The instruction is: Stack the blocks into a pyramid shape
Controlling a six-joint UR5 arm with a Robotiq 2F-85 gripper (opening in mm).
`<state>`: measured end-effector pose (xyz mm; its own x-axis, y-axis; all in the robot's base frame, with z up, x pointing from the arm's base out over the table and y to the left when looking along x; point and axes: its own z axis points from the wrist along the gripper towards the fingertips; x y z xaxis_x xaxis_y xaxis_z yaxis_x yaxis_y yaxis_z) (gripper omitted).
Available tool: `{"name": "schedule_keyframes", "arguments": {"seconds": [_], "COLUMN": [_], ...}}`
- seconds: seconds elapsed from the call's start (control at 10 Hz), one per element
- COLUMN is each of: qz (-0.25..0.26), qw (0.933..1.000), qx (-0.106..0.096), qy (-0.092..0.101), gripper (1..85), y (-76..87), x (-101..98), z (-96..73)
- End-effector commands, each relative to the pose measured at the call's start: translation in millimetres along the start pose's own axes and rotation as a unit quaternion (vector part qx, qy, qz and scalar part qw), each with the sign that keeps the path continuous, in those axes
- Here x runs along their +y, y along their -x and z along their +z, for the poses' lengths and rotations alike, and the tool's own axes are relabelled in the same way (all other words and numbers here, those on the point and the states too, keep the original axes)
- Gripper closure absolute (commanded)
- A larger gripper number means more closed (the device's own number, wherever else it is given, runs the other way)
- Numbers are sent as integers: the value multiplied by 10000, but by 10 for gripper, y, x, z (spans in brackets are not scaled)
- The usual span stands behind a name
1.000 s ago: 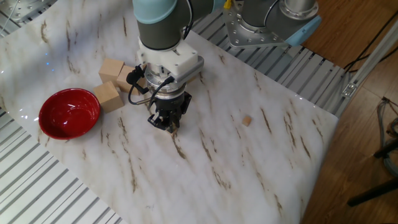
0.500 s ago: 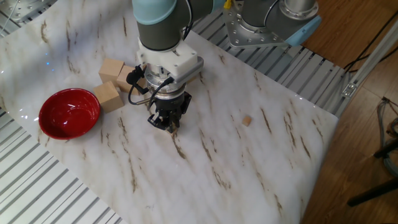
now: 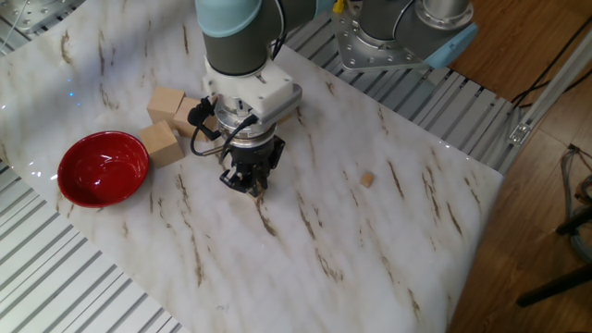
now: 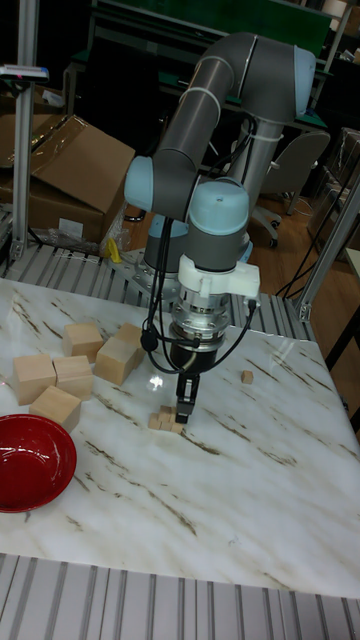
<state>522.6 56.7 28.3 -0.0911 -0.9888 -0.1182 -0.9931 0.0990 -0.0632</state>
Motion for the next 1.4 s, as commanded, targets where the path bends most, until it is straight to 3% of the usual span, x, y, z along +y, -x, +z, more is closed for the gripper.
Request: {"name": "schedule_keyframes", "arguments": {"seconds": [0.0,0.4,1.3], "qz": [-33,-84,-133], "qw": [10000,9997,9998], "qx": [-88,-223,-177], "qy": [-30,-4,-9], "gripper": [690,633,577], "y": [24,87,34], "x": [-38,-34,-68], "z": [-15,-7,-22]}}
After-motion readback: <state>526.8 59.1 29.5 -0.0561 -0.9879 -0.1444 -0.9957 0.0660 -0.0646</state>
